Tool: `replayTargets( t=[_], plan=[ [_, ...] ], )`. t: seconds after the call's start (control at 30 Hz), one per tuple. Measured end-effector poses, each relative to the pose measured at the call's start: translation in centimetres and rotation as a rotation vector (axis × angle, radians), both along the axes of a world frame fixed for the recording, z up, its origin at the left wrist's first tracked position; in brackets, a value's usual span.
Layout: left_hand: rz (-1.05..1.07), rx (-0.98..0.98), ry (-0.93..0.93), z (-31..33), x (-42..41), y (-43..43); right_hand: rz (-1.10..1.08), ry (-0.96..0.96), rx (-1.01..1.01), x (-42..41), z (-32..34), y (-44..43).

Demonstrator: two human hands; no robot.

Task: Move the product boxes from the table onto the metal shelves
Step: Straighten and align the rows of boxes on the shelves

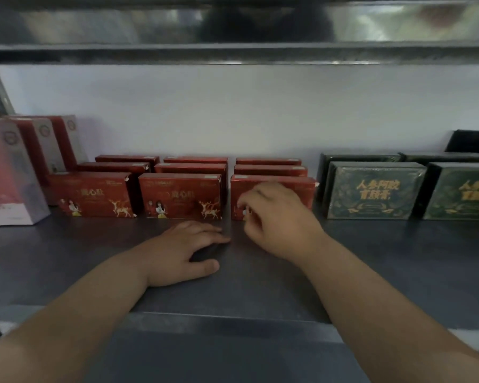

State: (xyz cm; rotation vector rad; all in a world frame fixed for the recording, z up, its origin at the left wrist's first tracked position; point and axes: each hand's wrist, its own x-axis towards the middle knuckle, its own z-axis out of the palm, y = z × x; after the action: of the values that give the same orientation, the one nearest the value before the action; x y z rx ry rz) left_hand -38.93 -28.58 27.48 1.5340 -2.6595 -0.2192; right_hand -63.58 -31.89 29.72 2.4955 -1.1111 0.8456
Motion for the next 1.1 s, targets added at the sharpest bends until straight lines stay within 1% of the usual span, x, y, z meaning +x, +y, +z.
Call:
replayTargets(
  t=[0.07, 0.13, 0.2, 0.33, 0.47, 0.57, 0.67, 0.77, 0.87, 0.97, 1.03, 1.1],
  plan=[
    [0.017, 0.022, 0.009, 0.2, -0.3, 0.3, -0.01, 0.069, 0.224, -0.9, -2.0, 2.0],
    [0.025, 0.034, 0.011, 0.5, -1.2, 0.5, -0.049, 0.068, 0.413, -2.6, -3.6, 3.2],
    [0.033, 0.011, 0.019, 0.5, -2.5, 1.2, -0.061, 0.034, 0.485, -4.7, -4.2, 4.3],
    [-0.013, -0.056, 0.068, -0.5, -5.7, 3.2, -0.154, 0.033, 0.525, -9.7, -4.1, 6.0],
    [-0.03, -0.096, 0.098, -0.4, -9.4, 4.1, -0.233, 0.017, 0.531, -14.3, -3.7, 6.6],
    [-0.102, -0.122, 0.124, 0.1, -13.4, 4.1, -0.285, -0.003, 0.513, -17.5, -3.4, 6.6],
    [-0.159, -0.136, 0.115, 0.3, -18.3, 3.4, -0.296, 0.022, 0.518, -21.2, -3.2, 6.0],
    [-0.19, -0.122, 0.088, 0.1, -23.0, 1.7, -0.279, 0.086, 0.504, -25.4, -3.0, 4.9],
    [-0.161, -0.088, 0.015, 0.5, -27.3, 0.0, -0.25, 0.177, 0.478, -29.3, -2.8, 3.3],
    [-0.119, -0.092, -0.065, 1.8, -30.8, -1.6, -0.197, 0.291, 0.397, -32.2, -1.6, 1.5],
    [-0.093, -0.093, -0.042, 3.5, -32.6, -2.5, -0.154, 0.3, 0.312, -34.0, 0.4, 0.0],
    [-0.055, -0.146, 0.059, 5.7, -34.0, -3.6, -0.12, 0.228, 0.248, -35.4, 2.7, -1.6]
  ],
)
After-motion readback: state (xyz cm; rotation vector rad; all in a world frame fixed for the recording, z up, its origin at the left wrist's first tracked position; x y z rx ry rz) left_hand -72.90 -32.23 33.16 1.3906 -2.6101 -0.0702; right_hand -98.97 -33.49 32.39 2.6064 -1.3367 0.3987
